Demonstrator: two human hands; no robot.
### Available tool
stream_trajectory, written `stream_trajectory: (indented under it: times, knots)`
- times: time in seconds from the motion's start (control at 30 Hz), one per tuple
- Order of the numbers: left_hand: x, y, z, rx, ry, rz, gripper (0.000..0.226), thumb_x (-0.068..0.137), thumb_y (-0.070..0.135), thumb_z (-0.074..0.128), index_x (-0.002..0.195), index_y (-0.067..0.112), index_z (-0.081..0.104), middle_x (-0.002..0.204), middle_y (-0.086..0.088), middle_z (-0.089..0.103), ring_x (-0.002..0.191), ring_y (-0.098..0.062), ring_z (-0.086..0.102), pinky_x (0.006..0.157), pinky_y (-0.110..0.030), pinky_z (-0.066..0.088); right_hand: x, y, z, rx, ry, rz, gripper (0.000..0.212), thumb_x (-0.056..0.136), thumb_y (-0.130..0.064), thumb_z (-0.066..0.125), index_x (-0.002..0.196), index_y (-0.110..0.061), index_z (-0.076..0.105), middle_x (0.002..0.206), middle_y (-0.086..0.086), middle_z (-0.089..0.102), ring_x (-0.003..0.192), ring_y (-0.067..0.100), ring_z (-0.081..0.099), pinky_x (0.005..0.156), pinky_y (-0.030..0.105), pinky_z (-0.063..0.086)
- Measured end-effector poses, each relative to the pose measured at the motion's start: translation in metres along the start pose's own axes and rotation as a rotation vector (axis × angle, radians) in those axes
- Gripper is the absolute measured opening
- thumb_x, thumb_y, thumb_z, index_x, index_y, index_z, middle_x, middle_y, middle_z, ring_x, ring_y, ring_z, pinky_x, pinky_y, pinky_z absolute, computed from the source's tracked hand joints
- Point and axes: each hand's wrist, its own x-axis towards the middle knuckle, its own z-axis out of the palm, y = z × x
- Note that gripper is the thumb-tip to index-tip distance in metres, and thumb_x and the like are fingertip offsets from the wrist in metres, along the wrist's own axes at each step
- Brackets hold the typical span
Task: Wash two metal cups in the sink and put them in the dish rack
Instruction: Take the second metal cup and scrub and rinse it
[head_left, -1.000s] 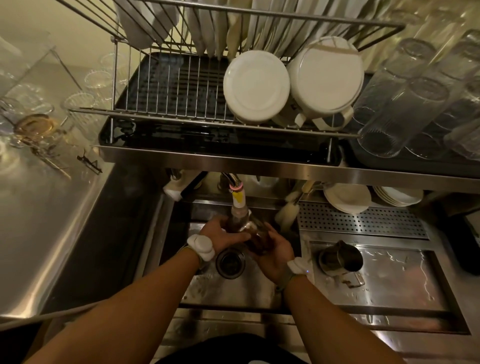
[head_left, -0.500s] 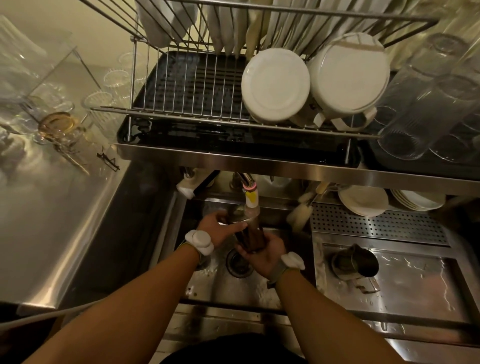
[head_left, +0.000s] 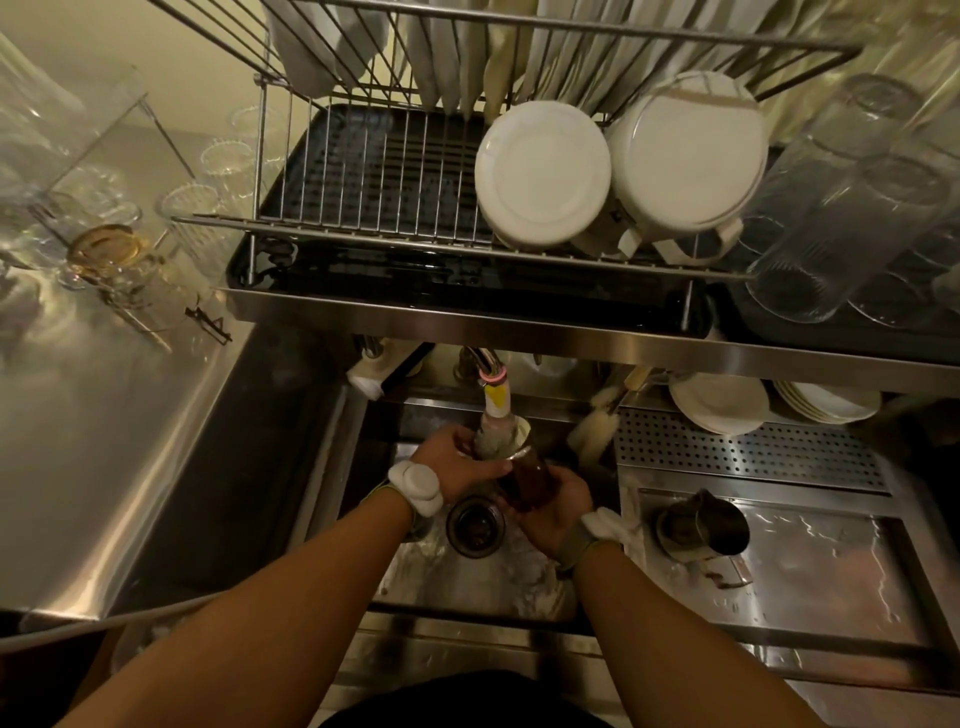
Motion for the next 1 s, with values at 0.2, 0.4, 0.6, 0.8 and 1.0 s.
stream_trajectory:
  times: [0.2,0.4,0.6,0.8,1.0]
  knots:
    - [0.000,-0.019,-0.028,-0.226,-0.009,-0.241,0.042,0.084,0.059,0.057,0.101,0.021,0.065,0.103,-0.010,0.068,0.095,-0.028,0.065,0.084,-0.034,0.049,0.009,0.007,0.021,-0.348,-0.031,-0.088,0.036,0.101,-0.026,0.051,0.136,-0.021,0.057,0.128,0.018,0.067,0.112,0.042,0.067,0.097,0.057,0.050]
    - [0.009,-0.038,-0.012,-0.342,-0.144,-0.481,0.074,0.075,0.067,0.061,0.123,0.011,0.059,0.122,-0.018,0.064,0.099,-0.035,0.066,0.079,-0.043,0.057,0.002,0.005,0.015,-0.766,-0.004,-0.347,0.108,0.056,-0.052,0.092,0.148,-0.017,0.047,0.132,0.009,0.066,0.117,0.029,0.067,0.103,0.052,0.052]
    - [0.010,-0.024,0.003,-0.605,-0.302,-0.521,0.073,0.047,0.060,0.085,0.107,0.021,0.071,0.117,-0.012,0.068,0.106,-0.033,0.063,0.089,-0.056,0.051,-0.022,-0.002,0.028,-1.132,-0.034,-0.671,0.095,0.073,-0.025,0.088,0.153,-0.015,0.037,0.144,-0.001,0.054,0.130,0.014,0.052,0.105,0.028,0.046]
    - [0.006,-0.002,0.005,-0.559,-0.270,-0.446,0.044,0.074,0.048,0.071,0.104,0.016,0.068,0.110,-0.014,0.068,0.093,-0.030,0.066,0.079,-0.046,0.056,-0.027,-0.006,0.033,-1.240,0.043,-0.712,0.104,0.062,-0.047,0.087,0.150,-0.024,0.037,0.144,0.001,0.047,0.130,0.017,0.048,0.102,0.030,0.050]
    - [-0.001,-0.005,-0.006,-0.483,-0.273,-0.530,0.041,0.068,0.046,0.074,0.093,0.014,0.068,0.098,-0.013,0.069,0.098,-0.034,0.064,0.095,-0.058,0.048,-0.018,-0.034,0.038,-0.958,0.081,-0.350,0.046,0.097,-0.025,0.053,0.142,-0.016,0.053,0.160,0.019,0.032,0.143,0.035,0.037,0.116,0.051,0.037]
